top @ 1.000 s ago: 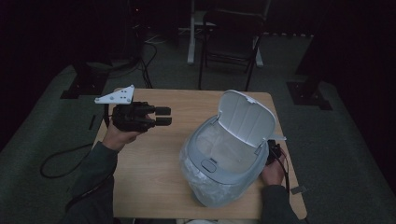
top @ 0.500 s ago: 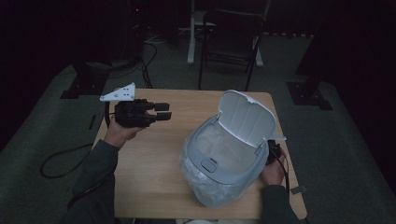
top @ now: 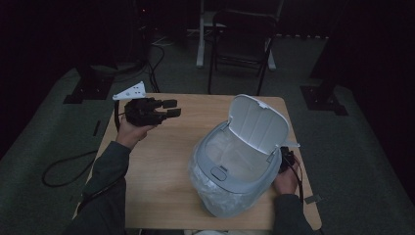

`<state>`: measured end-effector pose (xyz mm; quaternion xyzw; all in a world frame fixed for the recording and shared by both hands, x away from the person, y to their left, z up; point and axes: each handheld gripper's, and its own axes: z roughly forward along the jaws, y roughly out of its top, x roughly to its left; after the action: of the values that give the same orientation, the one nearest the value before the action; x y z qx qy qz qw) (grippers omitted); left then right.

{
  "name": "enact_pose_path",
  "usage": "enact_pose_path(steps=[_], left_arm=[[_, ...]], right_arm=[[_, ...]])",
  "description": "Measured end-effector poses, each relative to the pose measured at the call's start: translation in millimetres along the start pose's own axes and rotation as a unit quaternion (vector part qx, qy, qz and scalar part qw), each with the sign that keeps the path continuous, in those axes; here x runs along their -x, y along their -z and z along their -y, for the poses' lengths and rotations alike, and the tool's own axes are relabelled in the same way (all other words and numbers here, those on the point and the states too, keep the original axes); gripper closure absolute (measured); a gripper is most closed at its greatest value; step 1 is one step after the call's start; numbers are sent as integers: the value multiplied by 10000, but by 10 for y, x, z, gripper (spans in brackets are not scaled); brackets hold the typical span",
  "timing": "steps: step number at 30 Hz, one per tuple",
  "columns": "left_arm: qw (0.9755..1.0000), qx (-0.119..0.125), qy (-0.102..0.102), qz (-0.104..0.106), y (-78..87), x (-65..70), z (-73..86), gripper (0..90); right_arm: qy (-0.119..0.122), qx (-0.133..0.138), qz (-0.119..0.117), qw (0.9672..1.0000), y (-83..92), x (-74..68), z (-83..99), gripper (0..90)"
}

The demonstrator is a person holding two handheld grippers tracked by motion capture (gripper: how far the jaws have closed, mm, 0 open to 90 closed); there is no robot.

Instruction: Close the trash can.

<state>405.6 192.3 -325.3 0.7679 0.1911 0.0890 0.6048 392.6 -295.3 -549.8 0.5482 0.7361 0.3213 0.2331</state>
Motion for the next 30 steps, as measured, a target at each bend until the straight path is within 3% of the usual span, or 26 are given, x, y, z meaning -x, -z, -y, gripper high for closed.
enact_pose_path(steps=[11, 18, 30], left_arm=[[9998, -26, 85, -203, -102, -97, -22, 555], [9995, -142, -30, -265, -248, -82, -143, 549], [9996, -149, -145, -182, -491, -31, -361, 539]], right_arm=[[0, 0, 2, 10000, 0, -1, 0, 156], [-3, -1, 5, 10000, 1, -1, 1, 156], [-7, -3, 6, 10000, 2, -2, 2, 156]])
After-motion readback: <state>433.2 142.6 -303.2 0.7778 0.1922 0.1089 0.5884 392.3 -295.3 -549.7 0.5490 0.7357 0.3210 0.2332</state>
